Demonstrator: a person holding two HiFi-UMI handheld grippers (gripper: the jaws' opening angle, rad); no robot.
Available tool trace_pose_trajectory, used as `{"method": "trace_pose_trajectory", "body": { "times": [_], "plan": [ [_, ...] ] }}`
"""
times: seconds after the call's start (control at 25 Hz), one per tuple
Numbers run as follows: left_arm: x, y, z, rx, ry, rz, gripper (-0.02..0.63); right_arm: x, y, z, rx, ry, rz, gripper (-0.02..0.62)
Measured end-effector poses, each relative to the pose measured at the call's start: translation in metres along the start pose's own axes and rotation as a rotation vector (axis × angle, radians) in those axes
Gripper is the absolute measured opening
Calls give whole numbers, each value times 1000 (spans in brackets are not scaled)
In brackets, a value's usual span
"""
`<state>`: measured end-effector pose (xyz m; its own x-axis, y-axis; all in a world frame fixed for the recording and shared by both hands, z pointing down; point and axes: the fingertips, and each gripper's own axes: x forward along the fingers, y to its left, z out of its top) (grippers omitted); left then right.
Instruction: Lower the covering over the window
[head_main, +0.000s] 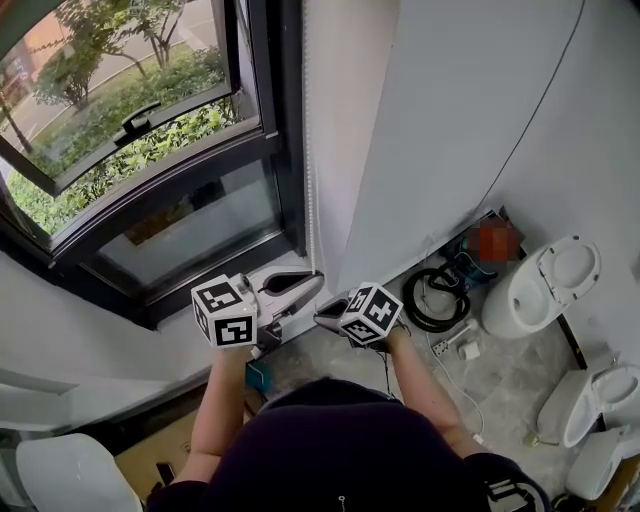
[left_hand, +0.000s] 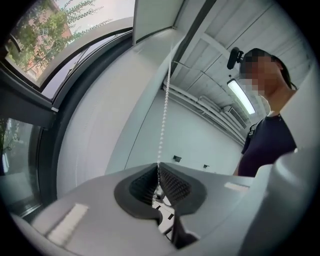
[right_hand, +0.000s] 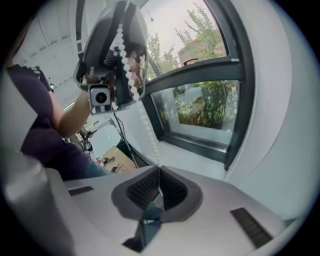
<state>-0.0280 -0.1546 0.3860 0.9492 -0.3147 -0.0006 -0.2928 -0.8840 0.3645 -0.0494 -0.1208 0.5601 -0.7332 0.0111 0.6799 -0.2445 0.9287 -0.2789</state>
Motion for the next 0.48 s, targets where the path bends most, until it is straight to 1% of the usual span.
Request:
{"method": "trace_pose_trajectory", "body": {
  "times": [0.16,0.2,0.32,0.36,0.44,0.48],
  "plan": [
    [-3,2,0,-1,-13,16,17,0,1,0,-4,2,2,12],
    [-3,5,-2,5,0,24,17,0,1,0,-5,5,0,14],
    [-1,10,-25,17,80,44,15,3,1,-4,-6,17,-2,14],
    [0,9,-32,0,82,37,15,4,2,-6,-3,18,-1,12],
    [-1,5,-37,-47,52,14,15,4,3,-8,3,19,2,12],
    [0,4,-37,-57,42,7,15,4,3,-9,6,19,2,14]
  ]
}}
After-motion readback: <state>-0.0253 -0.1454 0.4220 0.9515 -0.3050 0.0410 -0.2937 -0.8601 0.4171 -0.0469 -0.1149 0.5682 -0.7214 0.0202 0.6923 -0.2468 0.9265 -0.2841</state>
